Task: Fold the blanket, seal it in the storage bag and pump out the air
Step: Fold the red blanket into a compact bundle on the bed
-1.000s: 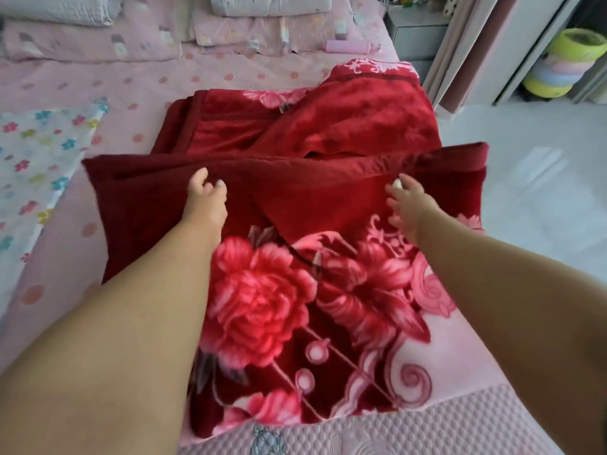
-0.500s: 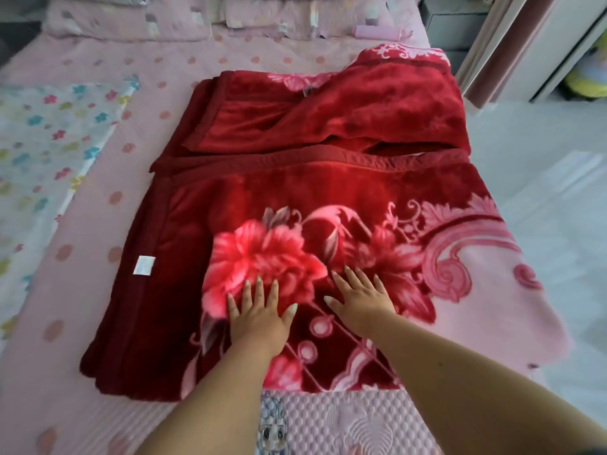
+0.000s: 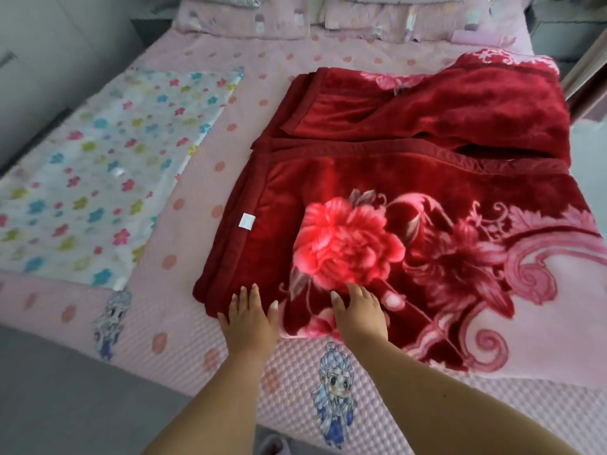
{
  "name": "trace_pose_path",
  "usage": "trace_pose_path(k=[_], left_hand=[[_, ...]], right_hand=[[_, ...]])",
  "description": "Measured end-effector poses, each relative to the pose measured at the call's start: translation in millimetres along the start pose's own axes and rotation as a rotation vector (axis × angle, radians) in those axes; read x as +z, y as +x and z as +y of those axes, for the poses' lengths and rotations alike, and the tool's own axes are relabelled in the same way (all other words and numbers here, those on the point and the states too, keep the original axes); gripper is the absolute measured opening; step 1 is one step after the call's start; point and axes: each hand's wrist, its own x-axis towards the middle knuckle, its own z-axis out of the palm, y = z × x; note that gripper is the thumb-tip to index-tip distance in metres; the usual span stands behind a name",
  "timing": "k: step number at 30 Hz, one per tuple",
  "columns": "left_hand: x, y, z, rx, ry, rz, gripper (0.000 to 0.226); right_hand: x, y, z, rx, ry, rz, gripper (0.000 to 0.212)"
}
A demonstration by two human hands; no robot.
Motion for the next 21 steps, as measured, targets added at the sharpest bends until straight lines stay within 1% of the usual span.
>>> trace_pose_path(k=[2,5,6,8,9,11,13,15,16,19,21], left_hand=[[-4.9,12.6,-25.9,-0.024,-0.033,0.057,0.067],[-8.4,37.0,-59.1,-0.053,-0.172,0.131,0.074],[-9.3,45.3,-69.2,-0.068,-0.226,0.138,0.077],[-9.5,63.2,-89.3,-0.082,-0.313,0.129,0.081],[-9.3,72.5,-99.2,-0.067,-0.351,0.112,0.08],[-8.1,88.0,-116.5,0.01,-0.431,0.055,0.074],[-2.9,98.3,-128.0,0.147,-0.453,-0.039,0.074],[4.4,102.8,-135.0,0.287,-0.446,-0.117,0.079],[7.0,104.1,-138.8,0.316,-0.48,-0.144,0.076],[2.5,108.9,-151.9,0.338,-0.615,-0.193,0.058],[-11.3,113.6,-163.0,0.347,-0.631,-0.216,0.045]], right_hand=[[11.2,-3.8,-17.4,-0.07,-0.016,0.107,0.049],[32.6,-4.9,-48.5,-0.158,0.008,0.321,0.031],[41.4,-4.6,-59.5,-0.17,0.018,0.381,0.028],[59.7,-3.6,-80.8,-0.194,0.021,0.459,0.033],[69.7,-2.8,-90.7,-0.206,0.018,0.463,0.034],[89.7,0.2,-106.6,-0.179,0.024,0.416,0.029],[108.7,5.5,-117.7,-0.115,0.039,0.366,0.022],[123.7,8.7,-127.1,-0.052,0.033,0.346,0.022],[130.2,10.4,-131.3,-0.028,0.03,0.348,0.022],[142.1,13.5,-144.4,0.028,0.01,0.352,0.023],[146.3,14.2,-156.2,0.04,-0.004,0.346,0.025]])
